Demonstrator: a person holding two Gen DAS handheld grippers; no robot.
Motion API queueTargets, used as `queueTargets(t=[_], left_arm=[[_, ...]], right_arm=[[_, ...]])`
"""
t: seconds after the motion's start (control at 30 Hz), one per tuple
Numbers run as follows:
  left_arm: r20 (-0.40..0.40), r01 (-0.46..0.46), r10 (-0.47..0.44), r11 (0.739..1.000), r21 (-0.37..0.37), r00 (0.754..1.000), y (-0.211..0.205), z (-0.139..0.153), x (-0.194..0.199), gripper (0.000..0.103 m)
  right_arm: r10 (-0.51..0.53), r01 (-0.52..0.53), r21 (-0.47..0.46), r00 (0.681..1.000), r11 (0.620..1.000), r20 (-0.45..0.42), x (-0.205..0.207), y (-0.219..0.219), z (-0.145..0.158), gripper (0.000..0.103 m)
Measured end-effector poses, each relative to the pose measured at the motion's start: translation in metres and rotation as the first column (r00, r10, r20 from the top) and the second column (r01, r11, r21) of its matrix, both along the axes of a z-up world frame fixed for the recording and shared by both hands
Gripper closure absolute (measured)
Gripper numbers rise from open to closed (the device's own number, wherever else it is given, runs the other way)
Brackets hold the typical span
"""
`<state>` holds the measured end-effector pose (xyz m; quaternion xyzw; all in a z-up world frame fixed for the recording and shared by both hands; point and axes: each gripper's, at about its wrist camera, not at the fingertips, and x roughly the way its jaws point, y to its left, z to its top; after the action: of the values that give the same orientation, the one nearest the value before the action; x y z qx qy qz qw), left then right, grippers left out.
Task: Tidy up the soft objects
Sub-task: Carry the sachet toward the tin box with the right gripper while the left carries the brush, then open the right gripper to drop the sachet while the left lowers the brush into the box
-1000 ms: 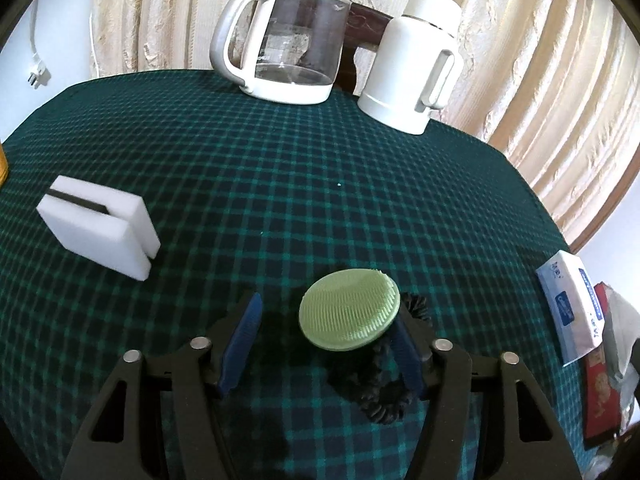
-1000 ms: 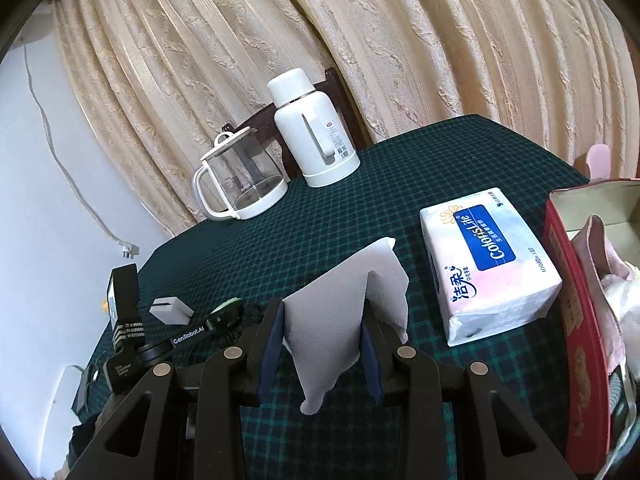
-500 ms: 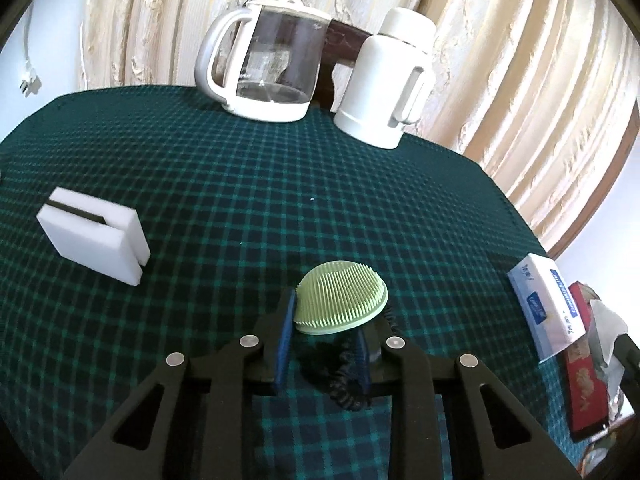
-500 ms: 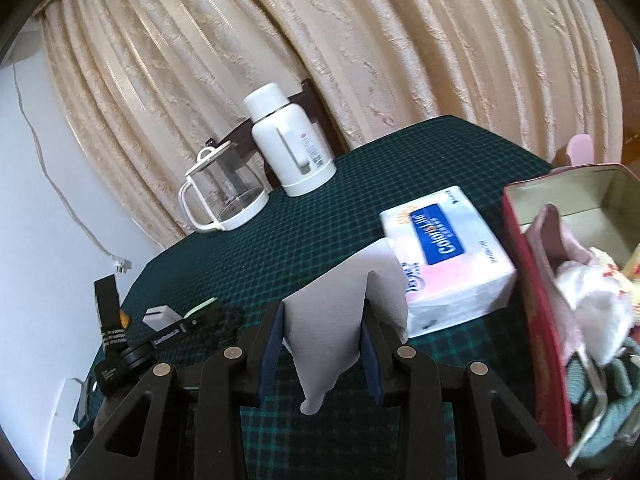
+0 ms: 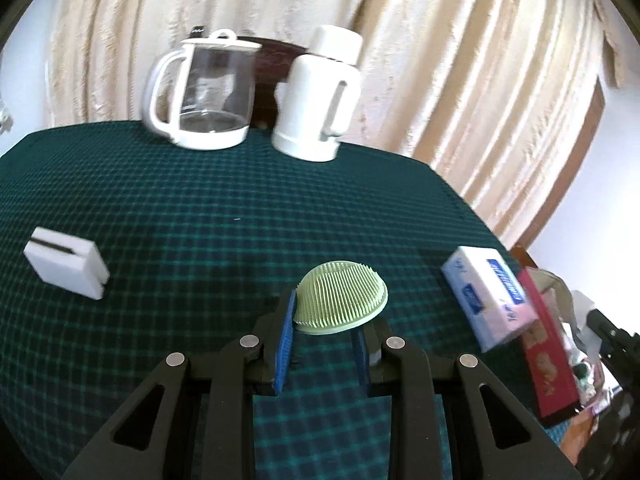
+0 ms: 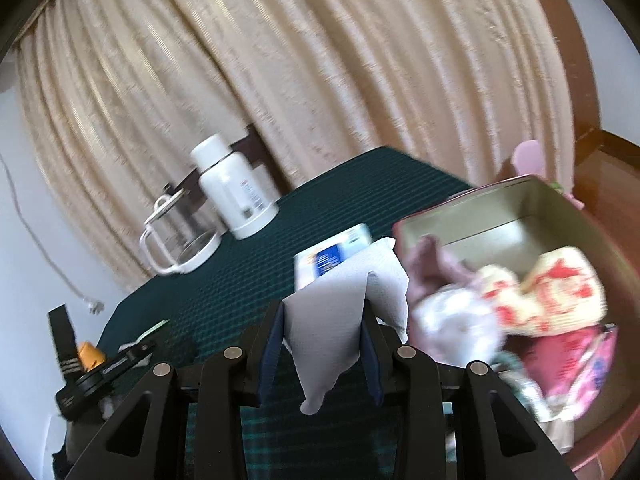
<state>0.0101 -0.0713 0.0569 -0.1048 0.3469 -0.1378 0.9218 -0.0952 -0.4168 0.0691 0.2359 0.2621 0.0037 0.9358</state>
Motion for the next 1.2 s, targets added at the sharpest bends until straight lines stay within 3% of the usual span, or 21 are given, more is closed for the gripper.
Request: queueTargets(t=[0.47, 0.53, 0.6, 0.63, 0.9, 1.2], left_arm=[[0.042, 0.176, -0.176, 0.984, 0.002, 0.984, -0.068, 0.024, -0.024, 0.076], [0.043, 0.201, -0.201, 0.980, 0.002, 0.979, -0.078, 0.026, -0.026, 0.076], [0.043, 0.227, -0.227, 0.974, 0.001, 0.973, -0.089, 0.029, -0.029, 0.076], [0.043, 0.241, -0.240, 0.971, 0.002, 0.970, -0.094, 0.030, -0.030, 0.076], [0.047, 0.360, -0.360, 0.933, 0.014, 0.932, -0.145, 0.037, -0.041, 0.076], [0.054, 0.457, -0.458, 0.889, 0.027, 0.887, -0.190, 0.044, -0.051, 0.076]], right_arm=[[-0.156, 0.155, -0.052, 0.988, 0.986, -0.015, -0.021, -0.048, -0.007, 0.064], [-0.166, 0.165, -0.048, 0.986, 0.985, -0.018, -0.022, -0.054, -0.010, 0.058], [-0.189, 0.188, -0.031, 0.982, 0.982, -0.015, -0.026, -0.062, -0.012, 0.038], [-0.209, 0.209, -0.024, 0.978, 0.978, -0.006, -0.029, -0.065, -0.013, 0.035], [-0.253, 0.254, -0.061, 0.967, 0.965, 0.018, -0.040, -0.076, -0.011, 0.034], [-0.252, 0.235, -0.178, 0.964, 0.956, -0.080, -0.025, -0.075, -0.020, 0.034]])
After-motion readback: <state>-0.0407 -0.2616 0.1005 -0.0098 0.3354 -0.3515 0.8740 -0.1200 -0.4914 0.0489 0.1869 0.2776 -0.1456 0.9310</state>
